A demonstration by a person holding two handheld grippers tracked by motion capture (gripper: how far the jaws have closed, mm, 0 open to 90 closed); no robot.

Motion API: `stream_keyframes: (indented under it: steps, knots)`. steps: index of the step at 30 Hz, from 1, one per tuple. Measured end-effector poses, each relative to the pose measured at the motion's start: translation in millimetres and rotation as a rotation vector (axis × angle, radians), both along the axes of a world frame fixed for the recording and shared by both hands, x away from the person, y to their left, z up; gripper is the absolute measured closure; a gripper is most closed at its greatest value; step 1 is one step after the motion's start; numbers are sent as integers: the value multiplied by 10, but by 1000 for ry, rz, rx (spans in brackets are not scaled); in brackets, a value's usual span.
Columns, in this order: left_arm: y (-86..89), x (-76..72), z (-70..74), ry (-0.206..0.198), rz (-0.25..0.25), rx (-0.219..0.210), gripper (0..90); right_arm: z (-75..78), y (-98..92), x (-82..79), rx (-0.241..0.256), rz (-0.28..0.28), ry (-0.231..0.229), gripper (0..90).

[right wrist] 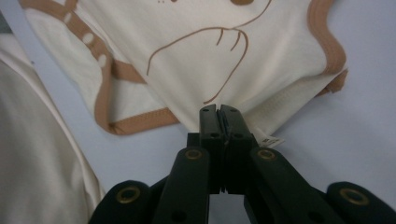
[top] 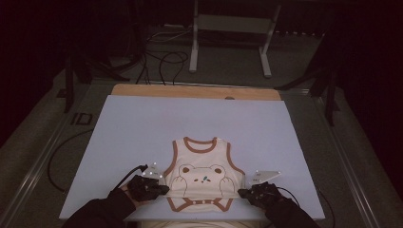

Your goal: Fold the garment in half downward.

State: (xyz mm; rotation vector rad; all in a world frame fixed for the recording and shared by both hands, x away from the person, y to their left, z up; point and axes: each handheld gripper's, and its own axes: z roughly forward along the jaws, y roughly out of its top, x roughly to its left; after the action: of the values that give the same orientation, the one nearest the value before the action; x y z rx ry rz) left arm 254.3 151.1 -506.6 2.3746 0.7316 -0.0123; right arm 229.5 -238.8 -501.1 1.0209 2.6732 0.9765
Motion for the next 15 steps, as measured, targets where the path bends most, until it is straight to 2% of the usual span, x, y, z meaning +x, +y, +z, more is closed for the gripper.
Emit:
stream_keyframes:
  steps: [5, 12, 13, 15]
  knots:
    - [-9, -22, 1, -13, -13, 10, 831, -53, 15, 8, -18, 11, 6, 888]
    - [-21, -37, 4, -18, -26, 14, 760, -60, 13, 8, -13, 7, 8, 879]
    - [-24, -39, 7, -16, -27, 15, 756, -59, 12, 8, -11, 9, 9, 864]
    - [-31, -43, 13, -15, -33, 19, 733, -56, 11, 6, 2, 18, 8, 765]
